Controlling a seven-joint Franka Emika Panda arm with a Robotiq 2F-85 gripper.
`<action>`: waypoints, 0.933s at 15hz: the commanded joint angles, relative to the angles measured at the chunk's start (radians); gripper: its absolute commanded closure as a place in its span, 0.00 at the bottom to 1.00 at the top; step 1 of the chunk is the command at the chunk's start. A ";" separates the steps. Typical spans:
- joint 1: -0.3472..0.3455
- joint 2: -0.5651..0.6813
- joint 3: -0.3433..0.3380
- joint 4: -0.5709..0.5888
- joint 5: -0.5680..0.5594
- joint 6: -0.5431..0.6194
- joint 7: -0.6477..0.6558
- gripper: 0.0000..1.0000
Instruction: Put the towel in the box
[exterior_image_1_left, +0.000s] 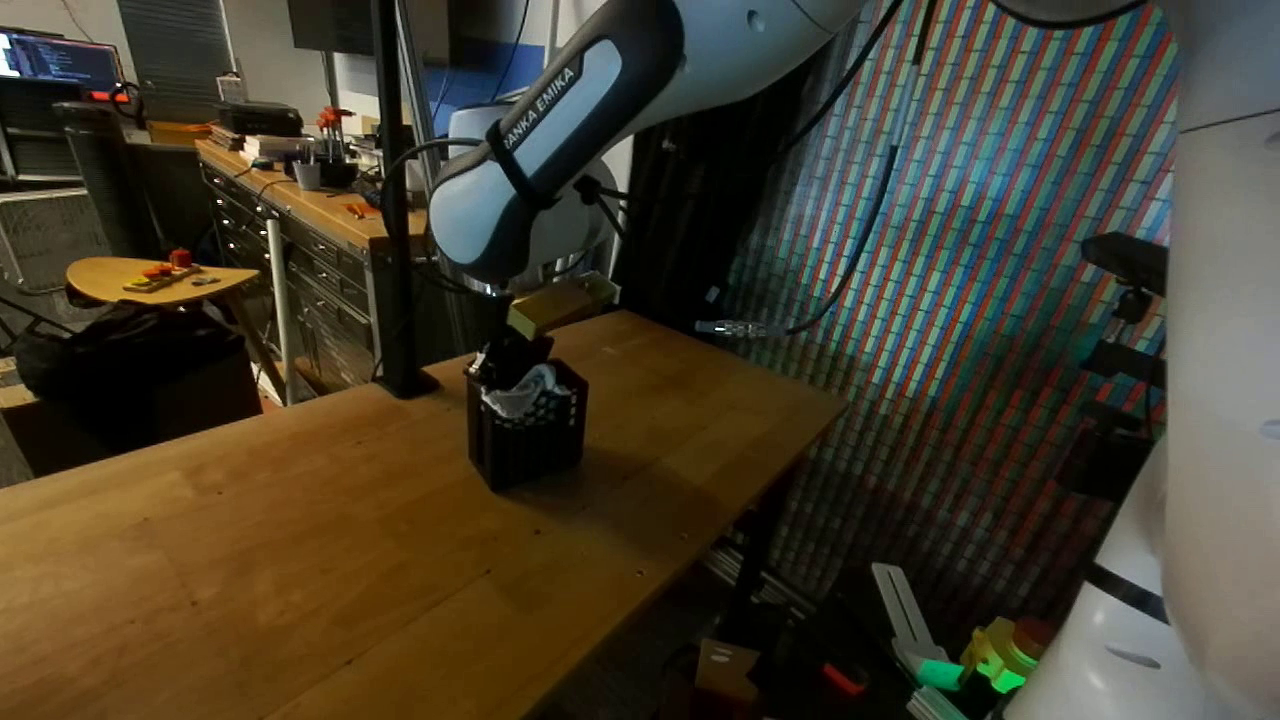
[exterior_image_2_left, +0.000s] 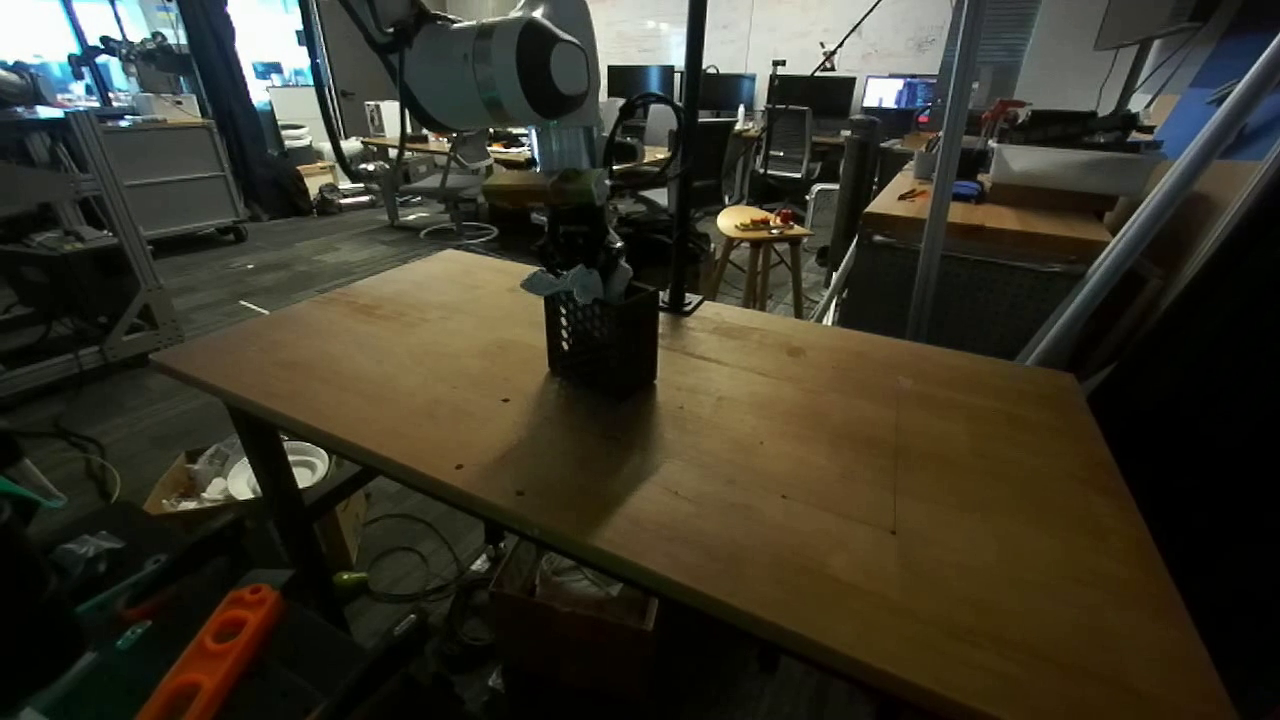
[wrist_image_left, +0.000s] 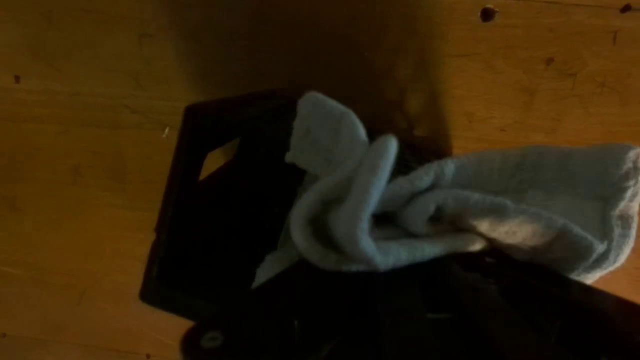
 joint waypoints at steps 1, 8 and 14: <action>-0.024 0.066 0.060 -0.079 0.137 0.100 -0.083 0.98; -0.035 0.044 0.129 -0.124 0.326 0.115 -0.222 0.98; 0.010 -0.046 0.115 -0.158 0.267 0.077 -0.161 0.98</action>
